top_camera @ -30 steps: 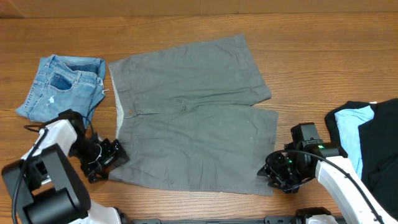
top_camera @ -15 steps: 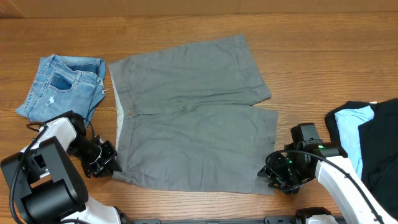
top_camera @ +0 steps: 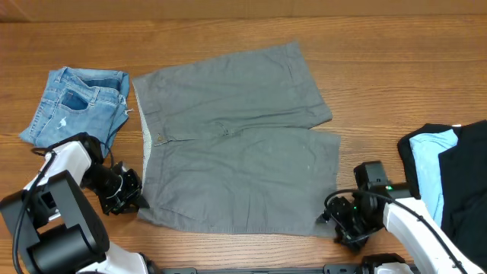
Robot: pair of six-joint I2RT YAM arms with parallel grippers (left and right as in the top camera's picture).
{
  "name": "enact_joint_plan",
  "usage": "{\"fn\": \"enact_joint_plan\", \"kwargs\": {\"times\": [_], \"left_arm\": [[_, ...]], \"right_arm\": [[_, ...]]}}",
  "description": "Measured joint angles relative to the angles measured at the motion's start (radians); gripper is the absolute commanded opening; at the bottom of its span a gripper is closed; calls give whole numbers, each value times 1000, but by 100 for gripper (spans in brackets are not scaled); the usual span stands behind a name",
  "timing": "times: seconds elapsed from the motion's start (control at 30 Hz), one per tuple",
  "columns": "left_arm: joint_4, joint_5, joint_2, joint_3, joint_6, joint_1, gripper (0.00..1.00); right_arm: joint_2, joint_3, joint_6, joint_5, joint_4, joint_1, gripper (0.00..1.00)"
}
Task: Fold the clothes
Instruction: 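Grasp the shorts' bottom-left and bottom-right corners with both grippers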
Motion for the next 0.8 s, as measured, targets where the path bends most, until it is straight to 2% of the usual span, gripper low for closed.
{"fn": "enact_joint_plan", "kwargs": {"times": [0.03, 0.1, 0.13, 0.2, 0.33, 0.47, 0.67, 0.8], "left_arm": [[0, 0, -5, 0, 0, 0, 22], [-3, 0, -9, 2, 1, 0, 22], [-3, 0, -9, 2, 1, 0, 23], [-3, 0, -9, 2, 2, 0, 23], [-10, 0, -9, 3, 3, 0, 24], [-14, 0, -9, 4, 7, 0, 36], [-59, 0, -10, 47, 23, 0, 43], [-94, 0, -29, 109, 24, 0, 51]], "right_arm": [[0, -10, 7, 0, 7, 0, 68], [0, -26, 31, -4, 23, 0, 58], [0, -27, 42, -7, 27, 0, 44], [3, -29, 53, -11, 35, 0, 27], [13, -34, 70, -8, 55, -1, 6], [14, -24, 60, -5, 26, -5, 4], [14, 65, 3, 34, -74, -5, 4], [14, 162, -51, 23, -72, -5, 4]]}}
